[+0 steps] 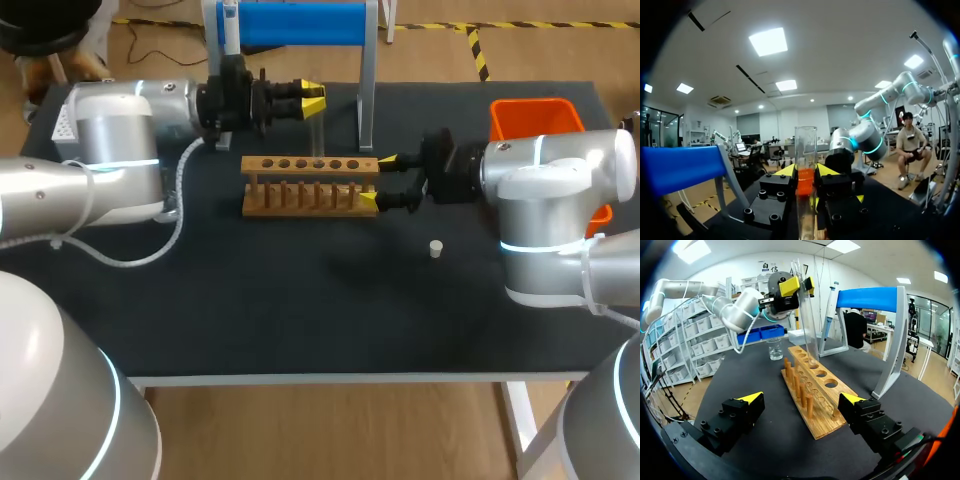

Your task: Invert the test tube, pick up the pipette, mount the tip to pipette, aspirate from beaker and dispense into the tube, eject the tip, return the pipette, and cap with the stopper.

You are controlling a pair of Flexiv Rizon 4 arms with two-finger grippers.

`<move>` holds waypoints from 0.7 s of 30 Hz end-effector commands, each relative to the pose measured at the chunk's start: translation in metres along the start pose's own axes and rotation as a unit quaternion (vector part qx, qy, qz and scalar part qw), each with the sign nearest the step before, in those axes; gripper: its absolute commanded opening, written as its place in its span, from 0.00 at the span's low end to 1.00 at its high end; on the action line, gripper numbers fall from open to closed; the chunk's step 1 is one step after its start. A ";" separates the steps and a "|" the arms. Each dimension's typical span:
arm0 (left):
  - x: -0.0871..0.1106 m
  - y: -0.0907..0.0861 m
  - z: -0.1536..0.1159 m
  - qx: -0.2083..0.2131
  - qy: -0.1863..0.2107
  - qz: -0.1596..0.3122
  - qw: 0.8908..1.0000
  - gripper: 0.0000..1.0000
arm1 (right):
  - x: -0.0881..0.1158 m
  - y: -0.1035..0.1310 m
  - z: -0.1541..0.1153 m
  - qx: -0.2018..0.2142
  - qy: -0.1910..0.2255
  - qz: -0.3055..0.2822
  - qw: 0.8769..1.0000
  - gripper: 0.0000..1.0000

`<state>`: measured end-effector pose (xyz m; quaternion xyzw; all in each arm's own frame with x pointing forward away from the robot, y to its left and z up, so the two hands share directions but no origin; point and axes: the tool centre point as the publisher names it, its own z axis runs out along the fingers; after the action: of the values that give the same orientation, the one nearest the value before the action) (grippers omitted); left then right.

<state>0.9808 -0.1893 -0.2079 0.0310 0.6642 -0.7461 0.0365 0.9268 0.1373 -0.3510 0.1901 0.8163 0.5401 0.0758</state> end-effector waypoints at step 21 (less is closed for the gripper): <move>0.000 0.013 -0.007 -0.059 0.006 -0.011 0.998 0.00 | 0.000 0.000 0.000 -0.001 0.000 0.000 1.000 1.00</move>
<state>0.9835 -0.1859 -0.2268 0.0266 0.7027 -0.7104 0.0275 0.9268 0.1373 -0.3509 0.1901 0.8163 0.5401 0.0757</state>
